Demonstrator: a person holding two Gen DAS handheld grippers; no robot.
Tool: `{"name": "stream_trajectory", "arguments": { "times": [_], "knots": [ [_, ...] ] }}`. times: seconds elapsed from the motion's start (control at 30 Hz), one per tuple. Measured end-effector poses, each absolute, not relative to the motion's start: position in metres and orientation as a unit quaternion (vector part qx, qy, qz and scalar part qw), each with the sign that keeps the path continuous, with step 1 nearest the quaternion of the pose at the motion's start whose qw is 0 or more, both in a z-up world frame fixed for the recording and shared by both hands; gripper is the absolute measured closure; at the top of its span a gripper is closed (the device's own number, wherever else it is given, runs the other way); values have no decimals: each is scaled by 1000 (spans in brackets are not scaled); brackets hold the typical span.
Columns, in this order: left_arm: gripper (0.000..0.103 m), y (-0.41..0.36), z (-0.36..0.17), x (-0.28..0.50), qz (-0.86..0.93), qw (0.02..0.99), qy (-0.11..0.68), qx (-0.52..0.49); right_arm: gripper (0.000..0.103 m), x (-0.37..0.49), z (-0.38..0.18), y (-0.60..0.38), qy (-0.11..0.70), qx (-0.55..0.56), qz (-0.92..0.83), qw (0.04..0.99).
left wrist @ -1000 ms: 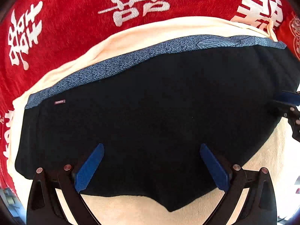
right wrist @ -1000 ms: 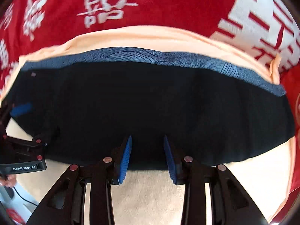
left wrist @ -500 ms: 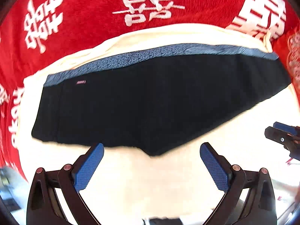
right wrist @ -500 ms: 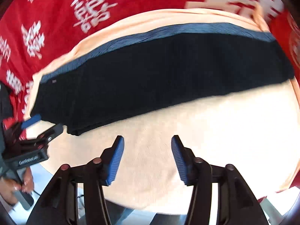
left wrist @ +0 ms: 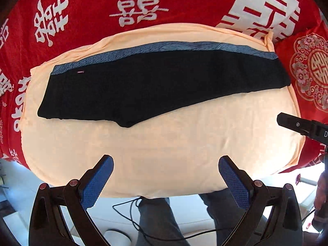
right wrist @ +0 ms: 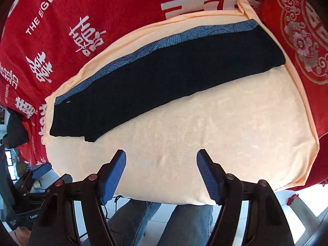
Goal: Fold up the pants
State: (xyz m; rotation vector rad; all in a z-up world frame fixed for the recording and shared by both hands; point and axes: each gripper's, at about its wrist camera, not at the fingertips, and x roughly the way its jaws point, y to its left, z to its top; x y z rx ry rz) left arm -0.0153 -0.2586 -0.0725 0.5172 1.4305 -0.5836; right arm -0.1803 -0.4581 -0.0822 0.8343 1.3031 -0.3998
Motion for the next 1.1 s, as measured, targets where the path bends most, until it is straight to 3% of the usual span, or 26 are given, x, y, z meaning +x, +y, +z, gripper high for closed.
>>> {"name": "stream_trajectory", "arguments": {
  "times": [0.37, 1.1],
  "knots": [
    [0, -307, -20, -53, -256, 713, 618, 208, 26, -195, -42, -514, 574, 363, -159, 717],
    [0, -333, 2, -34, -231, 732, 601, 224, 26, -198, -56, -552, 568, 398, -168, 701]
  ]
}}
